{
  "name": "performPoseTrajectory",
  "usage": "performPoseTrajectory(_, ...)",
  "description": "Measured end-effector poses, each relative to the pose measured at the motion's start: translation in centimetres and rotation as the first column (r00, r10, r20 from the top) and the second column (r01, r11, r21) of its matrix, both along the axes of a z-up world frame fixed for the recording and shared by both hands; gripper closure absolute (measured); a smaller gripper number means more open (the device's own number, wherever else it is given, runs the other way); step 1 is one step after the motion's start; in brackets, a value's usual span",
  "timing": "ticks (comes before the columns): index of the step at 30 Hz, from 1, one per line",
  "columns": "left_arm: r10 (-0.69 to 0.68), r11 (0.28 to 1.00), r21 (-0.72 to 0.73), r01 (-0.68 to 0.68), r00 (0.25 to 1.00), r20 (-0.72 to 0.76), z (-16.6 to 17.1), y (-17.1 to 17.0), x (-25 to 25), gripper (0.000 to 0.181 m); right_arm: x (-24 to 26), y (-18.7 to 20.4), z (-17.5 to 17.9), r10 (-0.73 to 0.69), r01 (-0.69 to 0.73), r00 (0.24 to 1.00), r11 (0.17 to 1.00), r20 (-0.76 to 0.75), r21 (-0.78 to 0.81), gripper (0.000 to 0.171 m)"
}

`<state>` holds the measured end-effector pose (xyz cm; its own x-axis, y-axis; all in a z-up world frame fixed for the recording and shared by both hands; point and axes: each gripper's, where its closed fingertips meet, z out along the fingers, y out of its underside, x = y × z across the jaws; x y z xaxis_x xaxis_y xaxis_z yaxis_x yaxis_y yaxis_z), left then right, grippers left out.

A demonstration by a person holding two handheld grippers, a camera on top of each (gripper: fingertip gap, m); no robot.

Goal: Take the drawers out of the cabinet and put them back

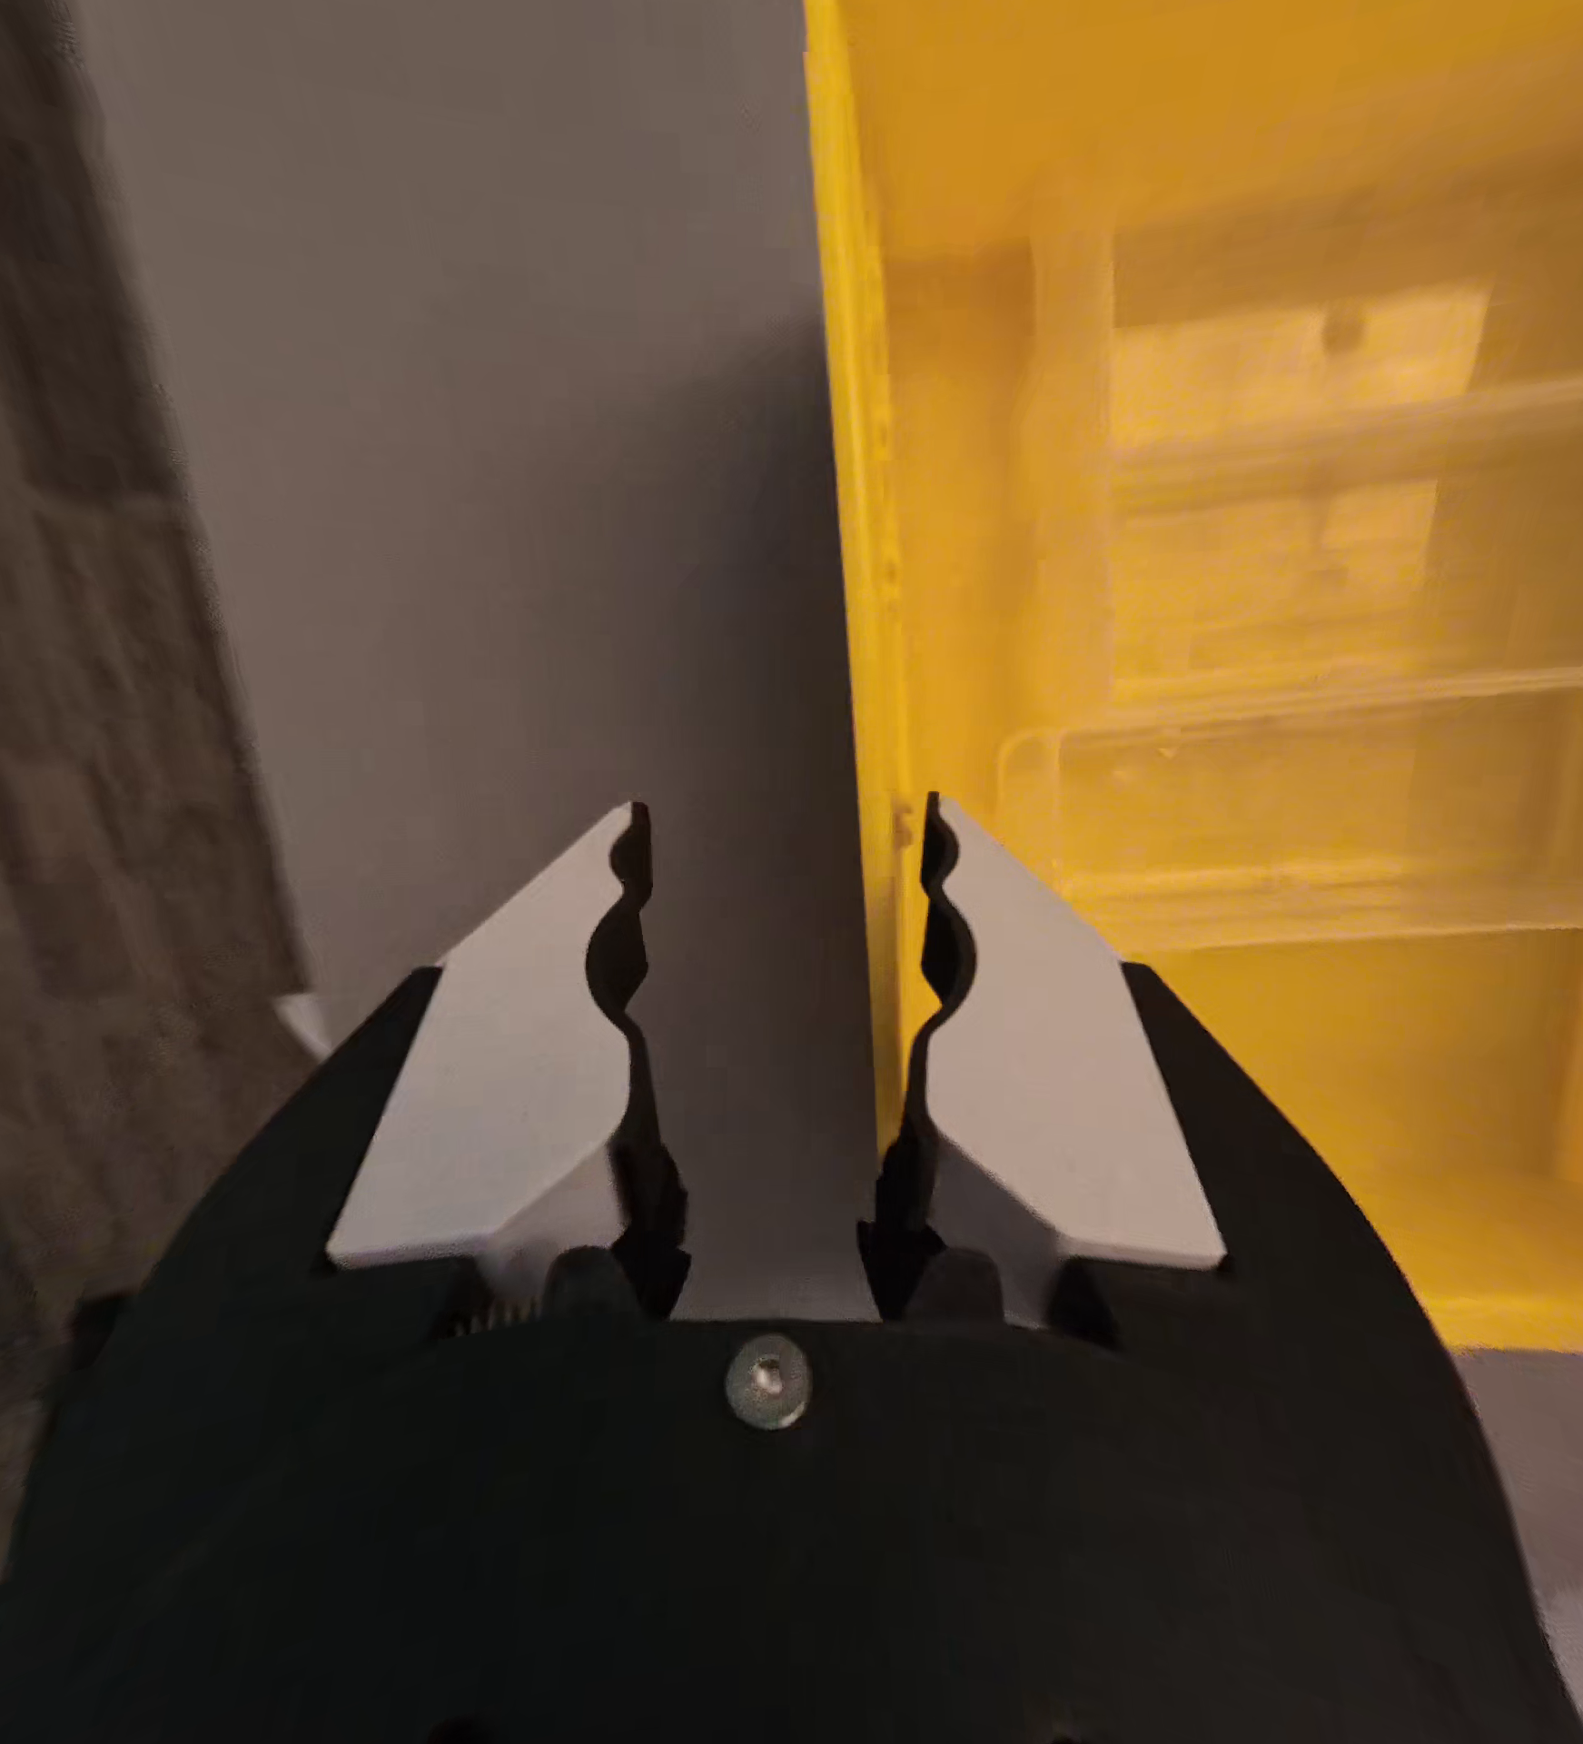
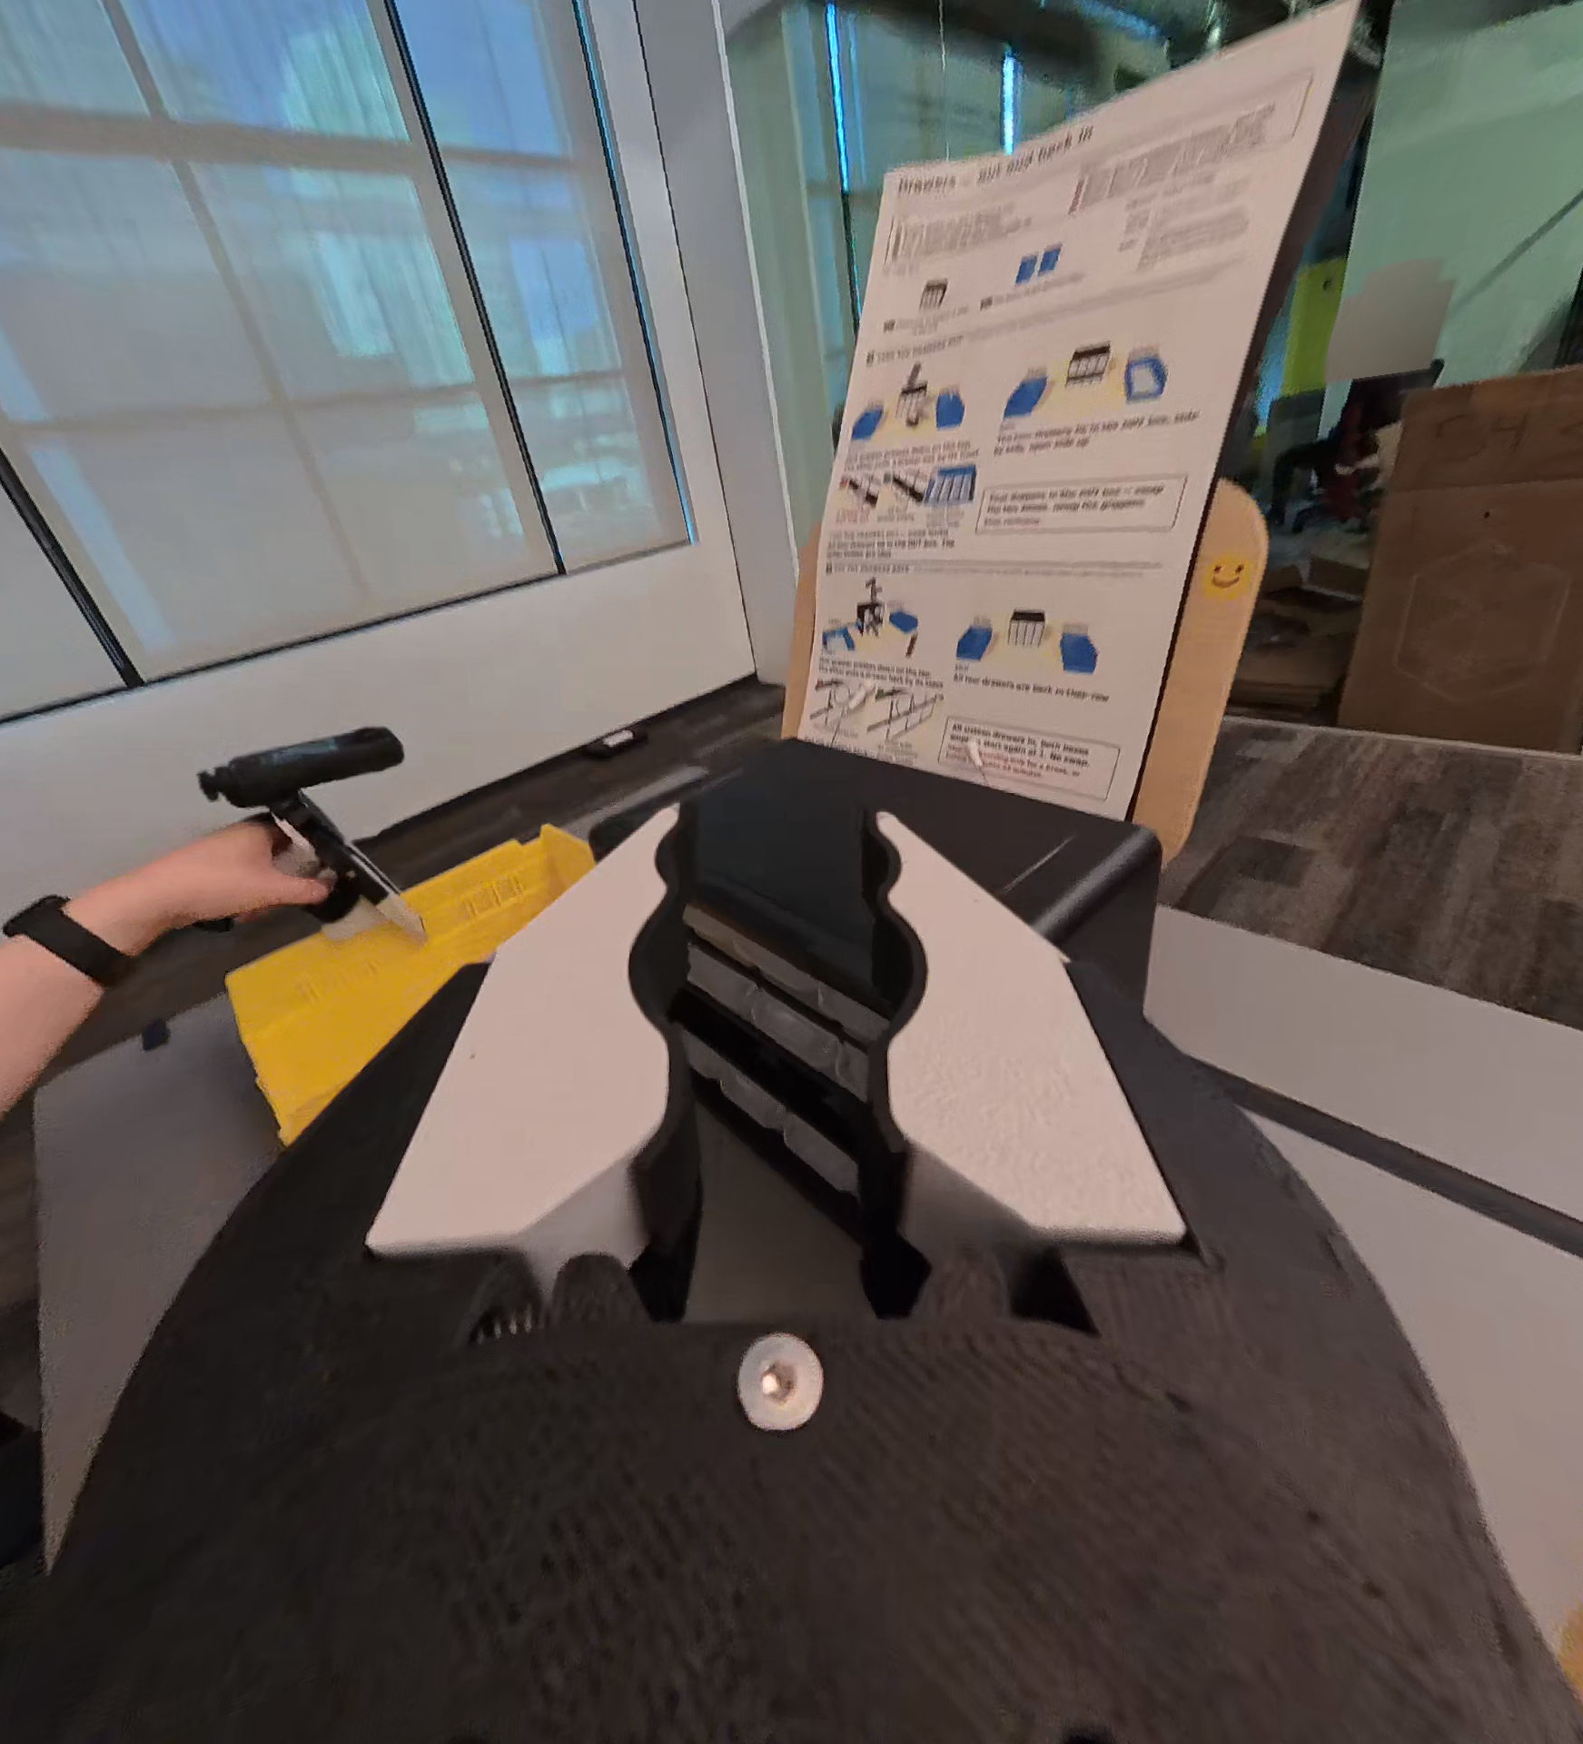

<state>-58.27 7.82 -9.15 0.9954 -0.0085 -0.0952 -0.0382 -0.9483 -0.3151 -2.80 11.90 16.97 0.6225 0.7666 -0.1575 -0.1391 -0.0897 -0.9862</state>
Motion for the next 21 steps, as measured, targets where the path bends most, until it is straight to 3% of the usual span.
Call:
performPoseTrajectory(1,-0.012,1.000,-0.026,0.014,0.998,0.069,-0.8,-0.3,0.6,0.136,-0.5,0.1,-0.5,0.005,-0.005,1.000,1.000,0.020,-0.014,0.138)
performPoseTrajectory(3,-0.034,0.999,-0.008,0.037,0.974,0.226,-1.1,-0.2,2.3,0.176,-1.7,0.3,-1.6,0.022,-0.019,0.998,0.999,0.057,-0.050,0.138)
performPoseTrajectory(11,-0.007,0.999,0.033,0.000,0.978,0.207,-0.5,-0.3,0.0,0.176,-6.3,-4.0,-9.3,0.118,-0.074,0.952,0.984,0.282,-0.161,0.127)
performPoseTrajectory(14,0.005,0.972,0.230,-0.040,0.989,0.151,3.8,0.7,-0.1,0.150,-5.7,-5.4,-13.9,0.069,-0.016,0.933,0.988,0.353,-0.152,0.126)
performPoseTrajectory(16,-0.072,0.903,0.428,-0.032,0.972,0.224,9.0,1.5,3.4,0.138,-3.9,-4.1,-14.9,-0.067,0.101,0.926,0.992,0.371,-0.072,0.127)
performPoseTrajectory(19,-0.358,0.697,0.717,0.024,0.878,0.318,16.8,2.7,13.5,0.119,-0.9,-0.1,-13.3,-0.283,0.270,0.909,0.959,0.306,0.083,0.126)
performPoseTrajectory(21,-0.497,0.555,0.831,0.043,0.818,0.290,19.6,3.5,20.1,0.106,-0.1,2.6,-12.1,-0.346,0.322,0.912,0.937,0.219,0.138,0.124)
